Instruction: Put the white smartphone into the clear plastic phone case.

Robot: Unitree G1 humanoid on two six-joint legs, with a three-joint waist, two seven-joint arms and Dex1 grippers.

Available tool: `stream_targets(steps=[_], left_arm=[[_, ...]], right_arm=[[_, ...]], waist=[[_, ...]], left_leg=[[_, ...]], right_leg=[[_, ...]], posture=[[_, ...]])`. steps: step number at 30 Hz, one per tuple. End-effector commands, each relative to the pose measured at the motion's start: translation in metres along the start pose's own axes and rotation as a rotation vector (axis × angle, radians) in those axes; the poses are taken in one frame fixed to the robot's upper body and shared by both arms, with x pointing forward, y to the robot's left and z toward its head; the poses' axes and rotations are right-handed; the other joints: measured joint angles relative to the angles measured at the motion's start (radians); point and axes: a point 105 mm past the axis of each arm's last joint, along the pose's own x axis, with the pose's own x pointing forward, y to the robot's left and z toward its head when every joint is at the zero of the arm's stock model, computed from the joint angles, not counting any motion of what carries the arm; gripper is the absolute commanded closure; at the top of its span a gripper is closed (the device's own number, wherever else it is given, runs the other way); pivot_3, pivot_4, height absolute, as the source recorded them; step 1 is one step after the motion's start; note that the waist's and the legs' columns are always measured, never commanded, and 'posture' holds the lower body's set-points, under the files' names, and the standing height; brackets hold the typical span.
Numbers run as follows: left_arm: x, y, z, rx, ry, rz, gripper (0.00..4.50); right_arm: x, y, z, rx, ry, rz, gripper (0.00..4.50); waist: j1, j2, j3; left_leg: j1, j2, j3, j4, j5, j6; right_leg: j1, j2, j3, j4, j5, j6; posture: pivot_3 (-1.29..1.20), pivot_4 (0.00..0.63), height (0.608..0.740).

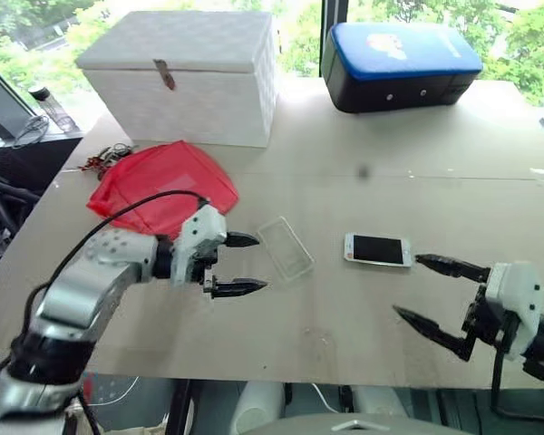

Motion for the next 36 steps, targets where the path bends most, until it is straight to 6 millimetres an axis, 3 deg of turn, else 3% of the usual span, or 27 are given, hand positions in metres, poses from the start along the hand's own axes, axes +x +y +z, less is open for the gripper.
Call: stream_targets(steps=[1, 6, 8, 13, 17, 21, 25, 29, 34, 36], left_arm=[[0.014, 0.011, -0.004, 0.114, 0.03, -0.088, 0.06], [0.039, 0.029, -0.013, 0.25, 0.079, -0.171, 0.06], [0.046, 0.031, -0.021, 0.269, 0.112, -0.217, 0.43], [0.039, 0.026, -0.033, 0.217, 0.139, -0.279, 2.66], [0.036, 0.023, -0.027, 0.083, 0.077, -0.209, 4.32], [0.049, 0.006, 0.006, -0.006, -0.043, -0.178, 4.42], [0.068, -0.005, 0.028, -0.081, -0.063, -0.165, 4.42], [0.092, -0.008, 0.03, -0.103, -0.038, -0.149, 4.42], [0.108, -0.022, 0.029, -0.119, -0.041, -0.218, 4.42], [0.105, -0.023, 0.032, -0.119, -0.07, -0.232, 4.03]], right_arm=[[0.0, 0.009, 0.009, -0.052, -0.012, 0.023, 0.0], [0.002, 0.009, 0.019, -0.067, -0.049, -0.048, 0.0], [0.002, 0.009, 0.019, -0.064, -0.048, -0.071, 0.0], [0.005, 0.013, 0.015, -0.058, -0.035, -0.096, 0.0], [0.009, 0.007, 0.012, -0.063, -0.023, -0.15, 0.0], [0.013, -0.011, -0.002, -0.01, 0.043, -0.202, 0.0], [0.017, -0.034, -0.001, -0.078, 0.061, -0.258, 0.0], [0.025, -0.053, -0.007, -0.085, 0.104, -0.272, 0.0], [0.035, -0.071, -0.019, -0.009, 0.14, -0.205, 0.0], [0.039, -0.073, -0.024, -0.007, 0.152, -0.154, 0.0]], waist=[[-0.002, -0.001, 0.0], [-0.01, -0.003, 0.001], [-0.013, -0.003, 0.002], [-0.014, -0.004, 0.002], [-0.026, -0.004, 0.002], [-0.035, -0.003, 0.002], [-0.024, -0.005, 0.003], [-0.024, -0.005, 0.002], [-0.031, -0.005, 0.003], [-0.03, -0.005, 0.003]], left_leg=[[0.0, 0.0, 0.0, 0.0, 0.0, 0.0], [-0.001, 0.0, -0.001, 0.003, 0.0, 0.0], [-0.001, 0.0, -0.001, 0.003, 0.0, 0.0], [0.0, 0.0, -0.001, 0.003, 0.0, 0.0], [0.001, 0.0, -0.001, 0.005, 0.0, 0.0], [0.0, 0.0, -0.001, 0.007, 0.0, 0.0], [-0.001, 0.0, -0.003, 0.011, 0.0, 0.0], [-0.001, 0.0, -0.002, 0.011, 0.0, 0.0], [-0.001, 0.0, -0.001, 0.011, 0.0, 0.0], [-0.001, 0.0, 0.0, 0.011, 0.0, 0.0]], right_leg=[[0.0, 0.0, 0.0, 0.0, 0.0, 0.0], [0.0, 0.001, -0.005, 0.001, 0.0, 0.0], [0.0, 0.001, -0.005, 0.002, 0.0, 0.0], [0.0, 0.002, -0.005, 0.004, 0.0, 0.0], [0.0, 0.001, -0.004, 0.007, 0.0, 0.0], [0.0, 0.001, -0.001, 0.009, 0.0, 0.0], [0.0, 0.0, 0.0, 0.01, 0.0, 0.0], [0.0, 0.001, 0.0, 0.012, 0.0, 0.0], [-0.001, 0.001, 0.001, 0.013, 0.0, 0.0], [-0.001, 0.001, 0.002, 0.013, 0.0, 0.0]], posture=[[0.0, 0.15, 0.74], [0.0, 0.15, 0.74], [0.0, 0.15, 0.74], [0.0, 0.15, 0.74], [0.0, 0.15, 0.74], [0.0, 0.15, 0.74], [0.0, 0.15, 0.74], [0.0, 0.15, 0.74], [0.0, 0.15, 0.74], [0.0, 0.15, 0.74]])
